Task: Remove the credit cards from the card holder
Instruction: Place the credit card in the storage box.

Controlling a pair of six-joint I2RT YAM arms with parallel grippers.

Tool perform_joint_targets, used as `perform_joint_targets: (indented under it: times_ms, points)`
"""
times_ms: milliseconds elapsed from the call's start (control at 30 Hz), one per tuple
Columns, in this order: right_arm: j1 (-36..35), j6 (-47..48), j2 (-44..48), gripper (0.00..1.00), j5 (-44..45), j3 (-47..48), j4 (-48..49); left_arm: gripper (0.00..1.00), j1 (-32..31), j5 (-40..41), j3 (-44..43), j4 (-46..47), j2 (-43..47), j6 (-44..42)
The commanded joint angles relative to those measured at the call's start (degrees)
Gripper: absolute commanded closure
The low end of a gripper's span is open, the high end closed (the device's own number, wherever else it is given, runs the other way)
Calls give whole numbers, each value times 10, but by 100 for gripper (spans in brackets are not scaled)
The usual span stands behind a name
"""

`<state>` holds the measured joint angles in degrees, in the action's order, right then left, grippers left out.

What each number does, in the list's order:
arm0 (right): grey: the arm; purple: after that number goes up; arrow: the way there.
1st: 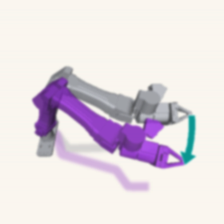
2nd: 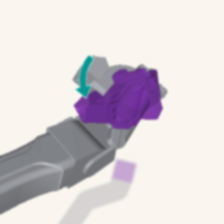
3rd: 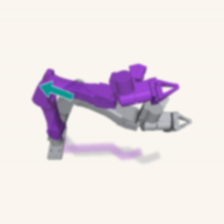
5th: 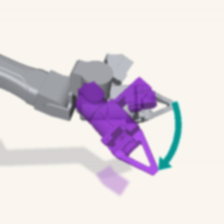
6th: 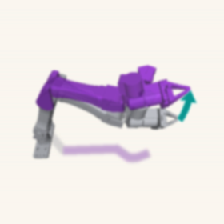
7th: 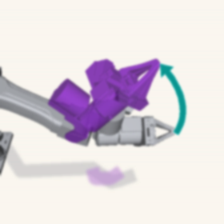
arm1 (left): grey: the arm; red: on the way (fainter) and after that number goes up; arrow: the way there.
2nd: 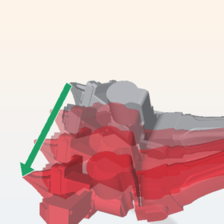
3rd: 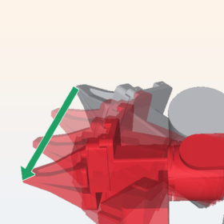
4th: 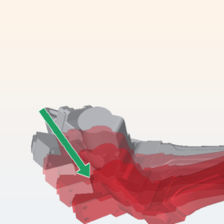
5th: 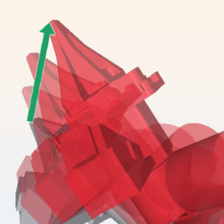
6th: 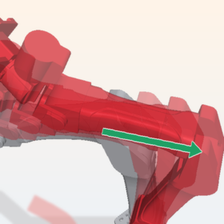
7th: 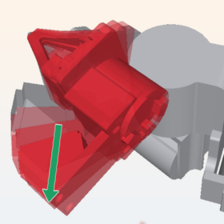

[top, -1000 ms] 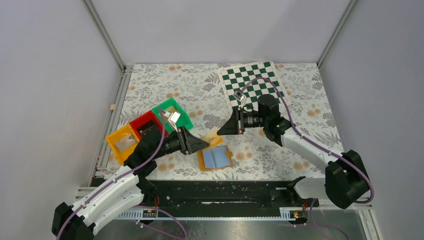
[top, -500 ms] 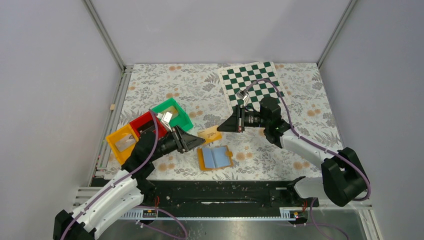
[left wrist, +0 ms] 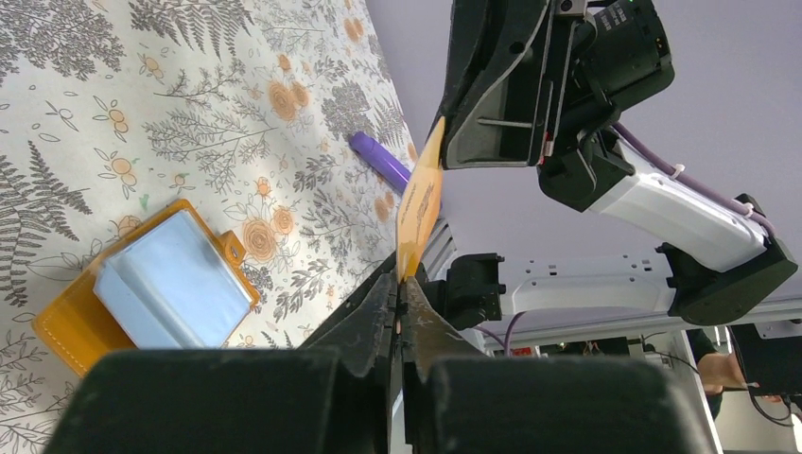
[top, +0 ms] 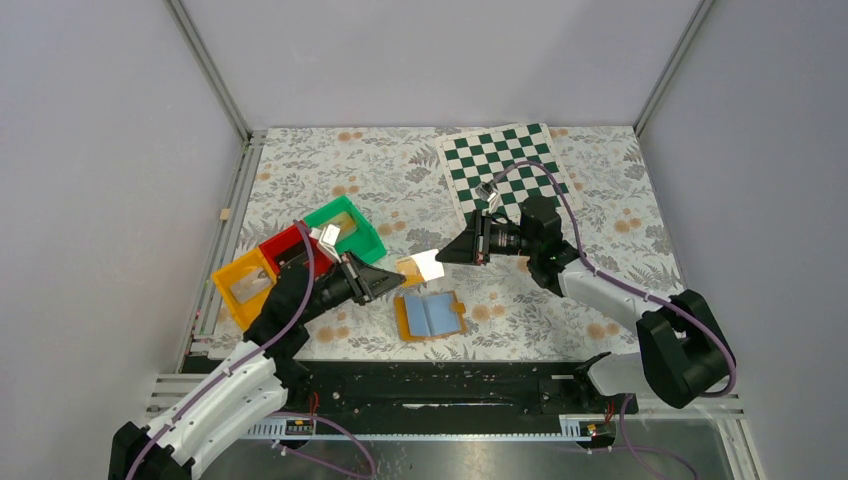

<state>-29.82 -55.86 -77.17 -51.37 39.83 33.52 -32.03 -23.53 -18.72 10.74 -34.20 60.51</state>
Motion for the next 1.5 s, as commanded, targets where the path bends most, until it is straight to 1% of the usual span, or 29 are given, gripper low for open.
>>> perform_joint_targets:
  times_ms: [0,67,167,200,300,400,500,667,867,1033,1200,1367,1467]
  points:
    - [4,3,8,75,14,-3,14,100,16,27,-18,16,-7,-3]
    - [5,17,29,51,28,-2,0,100,38,48,-44,-42,-6,-20]
    - [5,45,74,24,51,-2,-48,100,91,80,-96,-140,-9,-47]
    - [5,58,88,17,60,-1,-76,100,115,83,-110,-167,-14,-53]
    - [4,93,128,2,81,-4,-134,100,180,86,-142,-208,-40,-73]
    - [4,94,151,1,80,-13,-150,100,239,89,-166,-225,-77,-92]
    - [4,77,165,1,71,-25,-142,100,290,88,-189,-228,-120,-104]
    - [4,79,184,1,66,-35,-157,100,342,98,-220,-237,-188,-121]
    - [4,81,193,1,64,-33,-172,100,366,112,-229,-221,-268,-142]
    - [4,84,198,1,65,-25,-189,100,372,93,-239,-180,-327,-142]
    - [4,81,197,1,70,-17,-194,100,375,94,-257,-155,-384,-152]
    - [4,80,205,1,77,-18,-196,100,376,79,-266,-116,-421,-141]
    - [4,80,205,1,77,-20,-196,100,376,80,-276,-110,-443,-133]
